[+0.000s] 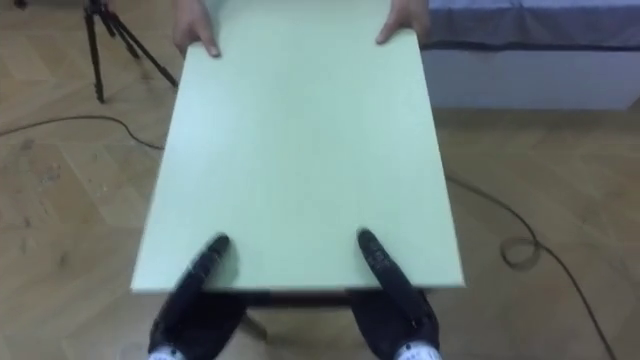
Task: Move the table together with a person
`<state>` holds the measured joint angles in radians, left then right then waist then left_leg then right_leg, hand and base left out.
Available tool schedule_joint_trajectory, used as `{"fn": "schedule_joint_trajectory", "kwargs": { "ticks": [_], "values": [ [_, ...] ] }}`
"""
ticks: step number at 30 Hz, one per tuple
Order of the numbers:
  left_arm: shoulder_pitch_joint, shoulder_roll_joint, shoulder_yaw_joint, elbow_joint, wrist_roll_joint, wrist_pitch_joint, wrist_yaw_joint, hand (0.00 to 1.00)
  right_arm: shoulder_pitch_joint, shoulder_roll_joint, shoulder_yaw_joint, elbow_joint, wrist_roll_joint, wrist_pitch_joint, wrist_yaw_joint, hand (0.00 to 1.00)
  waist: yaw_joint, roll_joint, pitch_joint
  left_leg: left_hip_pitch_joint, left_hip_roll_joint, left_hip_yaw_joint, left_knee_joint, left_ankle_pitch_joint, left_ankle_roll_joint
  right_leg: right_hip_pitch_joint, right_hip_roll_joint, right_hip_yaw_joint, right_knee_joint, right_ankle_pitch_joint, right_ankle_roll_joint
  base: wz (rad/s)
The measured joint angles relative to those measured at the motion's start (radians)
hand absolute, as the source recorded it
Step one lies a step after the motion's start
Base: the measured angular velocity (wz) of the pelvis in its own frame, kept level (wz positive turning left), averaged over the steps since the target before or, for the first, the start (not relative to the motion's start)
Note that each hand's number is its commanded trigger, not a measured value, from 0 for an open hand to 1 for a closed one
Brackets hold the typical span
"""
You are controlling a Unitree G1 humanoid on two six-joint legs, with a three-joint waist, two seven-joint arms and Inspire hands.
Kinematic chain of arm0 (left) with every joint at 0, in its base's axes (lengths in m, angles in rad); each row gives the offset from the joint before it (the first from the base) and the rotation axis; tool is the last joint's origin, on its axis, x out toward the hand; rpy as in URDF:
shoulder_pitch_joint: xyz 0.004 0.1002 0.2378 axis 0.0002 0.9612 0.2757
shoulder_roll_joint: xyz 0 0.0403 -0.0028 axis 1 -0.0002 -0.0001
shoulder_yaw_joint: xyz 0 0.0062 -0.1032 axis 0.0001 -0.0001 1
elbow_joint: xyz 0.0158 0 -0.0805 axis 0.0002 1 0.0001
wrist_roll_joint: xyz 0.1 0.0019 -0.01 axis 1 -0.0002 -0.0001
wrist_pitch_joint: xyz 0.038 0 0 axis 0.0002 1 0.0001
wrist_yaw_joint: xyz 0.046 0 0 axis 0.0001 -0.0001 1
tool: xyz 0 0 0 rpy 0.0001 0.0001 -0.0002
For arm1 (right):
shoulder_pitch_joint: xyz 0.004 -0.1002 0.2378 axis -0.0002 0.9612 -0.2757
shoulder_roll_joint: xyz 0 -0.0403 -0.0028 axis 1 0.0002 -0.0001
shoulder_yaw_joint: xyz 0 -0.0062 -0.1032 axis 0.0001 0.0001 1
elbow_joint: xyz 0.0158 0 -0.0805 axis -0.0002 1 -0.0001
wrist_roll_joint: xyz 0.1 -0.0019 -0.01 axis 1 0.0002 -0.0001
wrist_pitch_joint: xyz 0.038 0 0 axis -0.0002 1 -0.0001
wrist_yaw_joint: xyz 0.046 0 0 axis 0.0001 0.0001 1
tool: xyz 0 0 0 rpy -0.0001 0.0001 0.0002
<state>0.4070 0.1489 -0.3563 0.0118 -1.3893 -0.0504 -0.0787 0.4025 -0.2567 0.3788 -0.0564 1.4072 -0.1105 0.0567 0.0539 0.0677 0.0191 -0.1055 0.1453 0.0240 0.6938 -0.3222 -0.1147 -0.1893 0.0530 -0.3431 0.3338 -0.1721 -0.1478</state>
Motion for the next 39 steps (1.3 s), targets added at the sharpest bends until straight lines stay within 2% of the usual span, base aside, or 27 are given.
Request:
{"fn": "schedule_joint_trajectory", "kwargs": {
  "ticks": [3,5,6,7,9,10,11,12,13,14,15,16,17,18,19,20,23,25,26,27,29,31,34,35,37,38,39],
  "values": [
    [-0.032,0.01,-0.003,0.0,-0.001,-0.001,-0.005,1.0,-0.014,-0.001,-0.001,-0.004,0.013,-0.012,0.01,1.0,-0.016,0.018,0.0054,0.051,-0.003,0.003,-0.098,-0.064,0.015,-0.069,0.0,-0.059,0.029,0.022,-0.018,0.2],
    [-0.083,0.015,-0.004,0.009,-0.003,-0.012,-0.001,1.0,-0.046,0.023,-0.011,0.006,0.008,-0.015,0.012,1.0,-0.021,0.018,0.006,0.081,-0.003,0.032,-0.261,-0.117,0.032,-0.14,-0.002,-0.069,0.028,0.074,-0.028,0.08],
    [-0.093,0.017,-0.005,0.01,-0.006,-0.017,0.004,1.0,-0.058,0.026,-0.012,0.011,0.004,-0.014,0.012,1.0,-0.021,0.019,0.0061,0.08,-0.005,0.036,-0.283,-0.127,0.046,-0.156,-0.003,-0.069,0.026,0.092,-0.029,-0.23],
    [-0.102,0.024,-0.006,0.015,-0.014,-0.024,0.007,1.0,-0.071,0.033,-0.022,0.026,0.001,-0.001,0.012,1.0,-0.023,0.006,0.0071,0.064,-0.02,0.059,-0.273,-0.128,0.065,-0.18,-0.022,-0.065,0.025,0.12,-0.032,-0.2],
    [-0.098,0.018,-0.016,0.027,-0.014,-0.026,0.008,1.0,-0.064,0.039,-0.033,0.033,-0.006,0.017,0.012,1.0,-0.023,0.004,0.0075,0.039,-0.05,0.085,-0.243,-0.112,0.094,-0.182,-0.056,-0.067,0.007,0.159,-0.022,-0.14],
    [-0.085,0.019,-0.017,0.029,-0.013,-0.025,0.008,1.0,-0.05,0.042,-0.045,0.033,-0.009,0.029,0.012,1.0,-0.028,0.003,0.0071,0.024,-0.075,0.086,-0.229,-0.104,0.11,-0.181,-0.076,-0.062,-0.005,0.181,-0.009,-0.07],
    [-0.074,0.023,-0.018,0.031,-0.012,-0.025,0.008,1.0,-0.035,0.05,-0.049,0.033,-0.018,0.04,0.012,1.0,-0.038,0.0,0.007,0.007,-0.094,0.09,-0.217,-0.093,0.129,-0.182,-0.091,-0.048,-0.025,0.201,0.031,0.04],
    [-0.067,0.023,-0.02,0.038,-0.014,-0.025,0.008,1.0,-0.023,0.058,-0.052,0.036,-0.017,0.046,0.012,1.0,-0.05,-0.002,0.0066,-0.008,-0.113,0.091,-0.212,-0.077,0.148,-0.181,-0.105,-0.034,-0.052,0.227,0.092,0.07],
    [-0.063,0.024,-0.021,0.04,-0.016,-0.025,0.008,1.0,-0.022,0.056,-0.053,0.041,-0.018,0.049,0.012,1.0,-0.052,-0.006,0.0048,-0.014,-0.123,0.093,-0.215,-0.065,0.156,-0.18,-0.111,-0.027,-0.069,0.246,0.123,0.0],
    [-0.056,0.028,-0.025,0.041,-0.017,-0.025,0.008,1.0,-0.021,0.057,-0.053,0.045,-0.021,0.056,0.012,1.0,-0.055,-0.015,0.0011,-0.03,-0.14,0.105,-0.223,-0.041,0.174,-0.18,-0.124,-0.014,-0.104,0.286,0.183,-0.06],
    [-0.055,0.029,-0.027,0.041,-0.02,-0.025,0.008,1.0,-0.02,0.056,-0.055,0.045,-0.023,0.06,0.012,1.0,-0.059,-0.019,0.001,-0.038,-0.147,0.112,-0.225,-0.03,0.183,-0.181,-0.132,-0.01,-0.116,0.302,0.209,0.09],
    [-0.052,0.03,-0.029,0.042,-0.022,-0.025,0.008,1.0,-0.017,0.056,-0.062,0.045,-0.026,0.07,0.011,1.0,-0.074,-0.025,0.0017,-0.049,-0.157,0.119,-0.225,-0.013,0.198,-0.187,-0.158,0.0,-0.078,0.307,0.213,0.4],
    [-0.047,0.029,-0.032,0.043,-0.022,-0.021,0.01,1.0,-0.005,0.053,-0.069,0.045,-0.029,0.077,0.01,1.0,-0.091,-0.032,0.0001,-0.053,-0.158,0.151,-0.232,0.005,0.208,-0.208,-0.192,0.039,0.061,0.242,0.177,0.56],
    [-0.047,0.03,-0.036,0.043,-0.02,-0.017,0.013,1.0,0.003,0.054,-0.072,0.045,-0.028,0.077,0.01,1.0,-0.098,-0.037,-0.0008,-0.054,-0.157,0.169,-0.242,0.016,0.21,-0.214,-0.216,0.049,0.139,0.195,0.172,0.6],
    [-0.043,0.03,-0.039,0.043,-0.01,-0.01,0.016,1.0,0.021,0.053,-0.077,0.044,-0.014,0.077,0.015,1.0,-0.1,-0.049,-0.0057,-0.053,-0.157,0.204,-0.272,0.043,0.215,-0.212,-0.252,0.072,0.279,0.107,0.169,0.37],
    [-0.039,0.029,-0.039,0.043,-0.003,-0.006,0.016,1.0,0.029,0.05,-0.075,0.042,-0.004,0.078,0.019,1.0,-0.096,-0.056,-0.0094,-0.051,-0.156,0.233,-0.304,0.071,0.218,-0.191,-0.269,0.108,0.372,0.048,0.177,0.23],
    [-0.036,0.026,-0.038,0.042,-0.003,0.0,0.017,1.0,0.03,0.032,-0.068,0.042,0.008,0.075,0.019,1.0,-0.054,-0.067,-0.0101,-0.051,-0.156,0.29,-0.346,0.111,0.222,-0.078,-0.322,0.14,0.52,-0.029,0.197,-0.24],
    [-0.036,0.031,-0.034,0.037,-0.004,0.002,0.017,1.0,0.027,0.024,-0.058,0.04,0.029,0.073,0.018,1.0,-0.031,-0.083,-0.0126,-0.066,-0.158,0.306,-0.344,0.123,0.22,0.016,-0.339,0.172,0.543,-0.026,0.207,-0.31],
    [-0.036,0.044,-0.029,0.026,-0.004,0.002,0.017,1.0,0.017,0.026,-0.045,0.039,0.041,0.067,0.018,1.0,-0.019,-0.102,-0.0083,-0.082,-0.157,0.318,-0.329,0.129,0.213,0.074,-0.351,0.185,0.523,-0.013,0.214,-0.31],
    [-0.036,0.046,-0.025,0.022,-0.003,0.002,0.017,1.0,0.009,0.027,-0.041,0.04,0.041,0.067,0.017,1.0,-0.014,-0.11,-0.0036,-0.091,-0.156,0.322,-0.312,0.132,0.21,0.087,-0.351,0.19,0.485,-0.032,0.241,-0.33],
    [-0.035,0.04,-0.022,0.017,-0.003,0.002,0.017,1.0,-0.002,0.024,-0.039,0.04,0.028,0.064,0.016,1.0,0.003,-0.102,0.0001,-0.133,-0.133,0.294,-0.286,0.148,0.194,0.084,-0.307,0.182,0.414,-0.052,0.256,-0.33],
    [-0.031,0.048,-0.015,0.001,-0.002,0.002,0.017,1.0,-0.006,0.026,-0.04,0.037,0.029,0.068,0.019,1.0,0.016,-0.113,-0.0024,-0.163,-0.106,0.3,-0.295,0.167,0.19,0.089,-0.279,0.195,0.337,-0.08,0.277,-0.22],
    [-0.034,0.061,0.003,-0.039,0.001,-0.002,0.02,1.0,-0.028,0.044,-0.032,0.025,0.036,0.068,0.018,1.0,0.0,-0.156,0.0027,-0.242,-0.105,0.305,-0.262,0.188,0.202,0.101,-0.277,0.193,0.247,-0.17,0.262,0.06],
    [-0.044,0.062,0.007,-0.04,0.003,-0.003,0.026,1.0,-0.037,0.049,-0.032,0.024,0.036,0.067,0.011,1.0,0.003,-0.161,0.0024,-0.271,-0.097,0.306,-0.239,0.191,0.203,0.102,-0.272,0.195,0.214,-0.198,0.254,0.0],
    [-0.063,0.063,0.015,-0.04,0.003,-0.003,0.037,1.0,-0.061,0.046,-0.028,0.024,0.045,0.066,-0.007,1.0,0.009,-0.159,0.004,-0.311,-0.079,0.307,-0.222,0.208,0.202,0.101,-0.246,0.188,0.162,-0.224,0.244,-0.04],
    [-0.077,0.062,0.017,-0.04,0.007,-0.002,0.052,1.0,-0.074,0.043,-0.027,0.034,0.047,0.066,-0.013,1.0,0.008,-0.15,0.0089,-0.325,-0.059,0.301,-0.228,0.23,0.2,0.09,-0.223,0.175,0.154,-0.217,0.22,0.0],
    [-0.08,0.064,0.018,-0.04,0.009,-0.002,0.056,1.0,-0.077,0.047,-0.026,0.04,0.046,0.066,-0.013,1.0,0.008,-0.148,0.0085,-0.328,-0.05,0.302,-0.241,0.242,0.199,0.084,-0.213,0.166,0.152,-0.211,0.21,0.21]
  ]
}}
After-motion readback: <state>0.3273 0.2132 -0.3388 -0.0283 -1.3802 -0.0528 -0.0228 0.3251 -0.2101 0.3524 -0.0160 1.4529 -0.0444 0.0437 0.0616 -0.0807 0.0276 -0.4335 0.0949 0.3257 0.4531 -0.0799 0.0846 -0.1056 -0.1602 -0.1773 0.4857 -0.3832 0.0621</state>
